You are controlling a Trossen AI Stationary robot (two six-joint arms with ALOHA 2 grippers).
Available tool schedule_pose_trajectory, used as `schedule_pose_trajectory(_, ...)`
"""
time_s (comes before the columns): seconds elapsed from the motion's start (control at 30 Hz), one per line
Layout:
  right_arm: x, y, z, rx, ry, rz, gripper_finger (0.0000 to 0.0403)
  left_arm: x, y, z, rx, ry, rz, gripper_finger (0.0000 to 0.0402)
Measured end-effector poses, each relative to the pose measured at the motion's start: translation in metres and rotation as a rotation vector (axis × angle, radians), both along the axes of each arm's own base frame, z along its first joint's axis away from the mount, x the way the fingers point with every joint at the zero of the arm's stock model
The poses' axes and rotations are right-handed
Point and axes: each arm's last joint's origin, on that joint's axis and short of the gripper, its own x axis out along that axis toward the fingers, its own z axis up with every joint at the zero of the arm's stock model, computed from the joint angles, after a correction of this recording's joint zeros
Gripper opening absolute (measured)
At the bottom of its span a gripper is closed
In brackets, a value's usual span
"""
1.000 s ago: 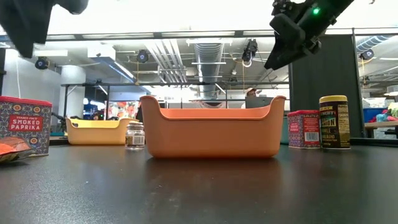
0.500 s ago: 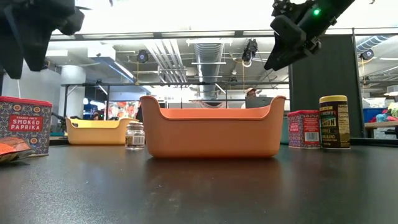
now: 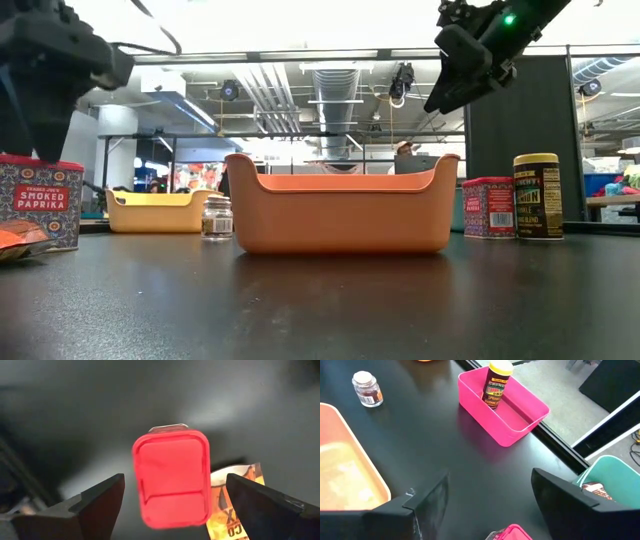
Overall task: Sort spices by type
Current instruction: Put the left red seasoning can into the orange bin
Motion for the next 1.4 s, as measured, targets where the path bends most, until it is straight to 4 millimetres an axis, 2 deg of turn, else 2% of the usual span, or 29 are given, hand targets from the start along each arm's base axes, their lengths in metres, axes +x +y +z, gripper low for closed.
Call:
schedule_pose_trajectory(0.33,0.000,0.000,0.000,0.002,-0.003,-0.002,0.0276,-0.006,0.003,-0.031,-0.010,-0.018,-0.019,0.0327)
schedule_pose_trajectory(0.5,0.000,0.000,0.000,0.002,-0.003,-0.002,0.0267,-0.005,0.003,-0.032,0.002,-0.026,-0.038,0.0286)
schedule_pose_trajectory(0.7,0.000,0.000,0.000,0.003,-0.003,-0.002,0.0257,-0.004,0.003,-0.031,0.015,-0.045,-0.050,0.0194)
schedule_pose_trajectory(0.93,0.000,0.000,0.000,0.004,-0.003,-0.001,0.0255,-0.004,0.003,-0.031,0.020,-0.044,-0.065,0.0194)
schedule_pose_trajectory(1.13,0.000,0.000,0.000,0.003,0.000,0.002,0.0262,0.002,0.001,-0.009,0.052,-0.041,-0.130,0.0194)
schedule_pose_trajectory(1.27,0.000,0.000,0.000,-0.002,0.010,0.014,0.0259,0.010,-0.002,0.021,0.097,-0.081,-0.243,0.0194)
schedule_pose_trajectory(1.4,-0.001,0.001,0.001,0.013,0.013,0.039,0.0249,0.025,-0.003,0.055,0.149,-0.196,-0.396,0.0194)
